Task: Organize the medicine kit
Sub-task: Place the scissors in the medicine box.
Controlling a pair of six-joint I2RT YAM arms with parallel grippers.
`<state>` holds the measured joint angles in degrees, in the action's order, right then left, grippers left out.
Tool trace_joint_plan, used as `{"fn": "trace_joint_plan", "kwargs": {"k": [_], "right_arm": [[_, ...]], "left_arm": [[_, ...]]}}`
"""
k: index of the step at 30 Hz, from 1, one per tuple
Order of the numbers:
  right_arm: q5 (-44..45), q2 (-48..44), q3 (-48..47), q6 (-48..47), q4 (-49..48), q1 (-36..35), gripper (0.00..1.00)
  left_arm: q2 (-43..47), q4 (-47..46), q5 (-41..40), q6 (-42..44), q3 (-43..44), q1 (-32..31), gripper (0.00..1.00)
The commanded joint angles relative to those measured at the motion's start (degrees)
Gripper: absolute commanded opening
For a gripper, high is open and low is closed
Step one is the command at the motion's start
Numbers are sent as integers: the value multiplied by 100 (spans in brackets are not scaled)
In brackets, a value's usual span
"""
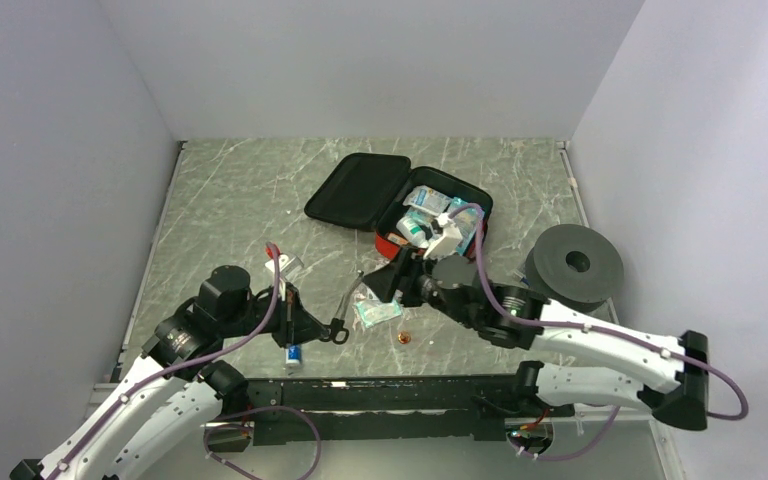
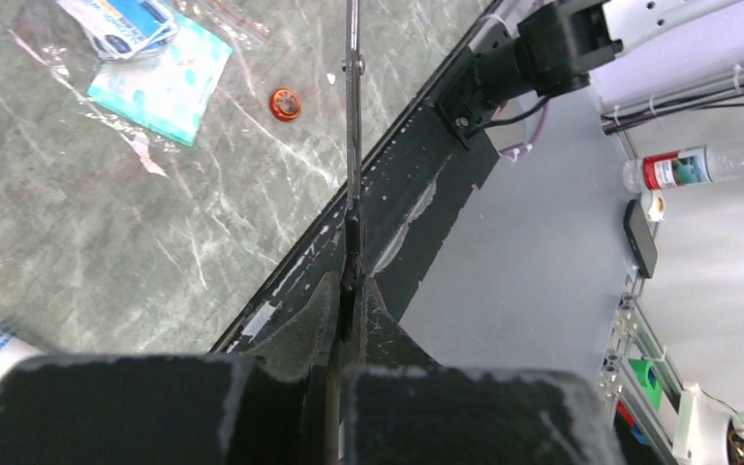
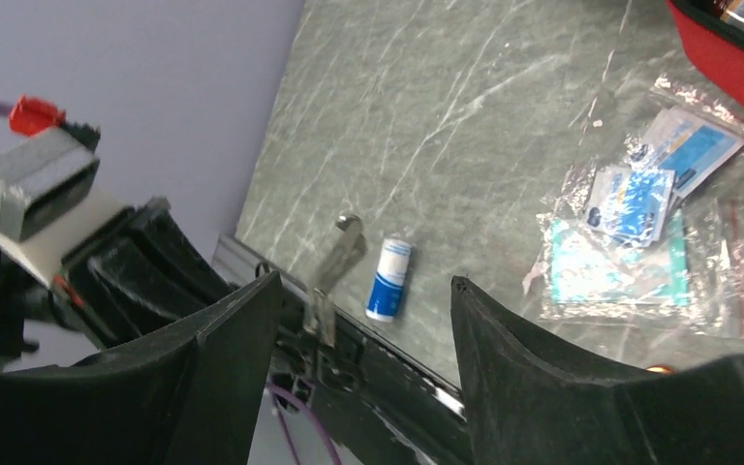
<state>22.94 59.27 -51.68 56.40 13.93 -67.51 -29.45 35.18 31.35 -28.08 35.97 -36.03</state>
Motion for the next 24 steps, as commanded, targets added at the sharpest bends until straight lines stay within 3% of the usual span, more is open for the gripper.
{"fn": "trace_joint_plan", "kwargs": {"k": [1,8,13,24], "right_arm": [[-1647,-772,595,-1334,-797,580,67],[-2908,-1359,662,-2413,-587,858,67],[-4063,-1322,740,-2586,-950,871,68],[-4554,-1111,1049,-2330,-1895,884,66]], "left_arm": [[54,-364,537,52,146,0,0],[165,-679,1194,85,80,4,0],[180,-805,1481,117,69,2,0],[229,-1109,1928,43,-50,0,0]]}}
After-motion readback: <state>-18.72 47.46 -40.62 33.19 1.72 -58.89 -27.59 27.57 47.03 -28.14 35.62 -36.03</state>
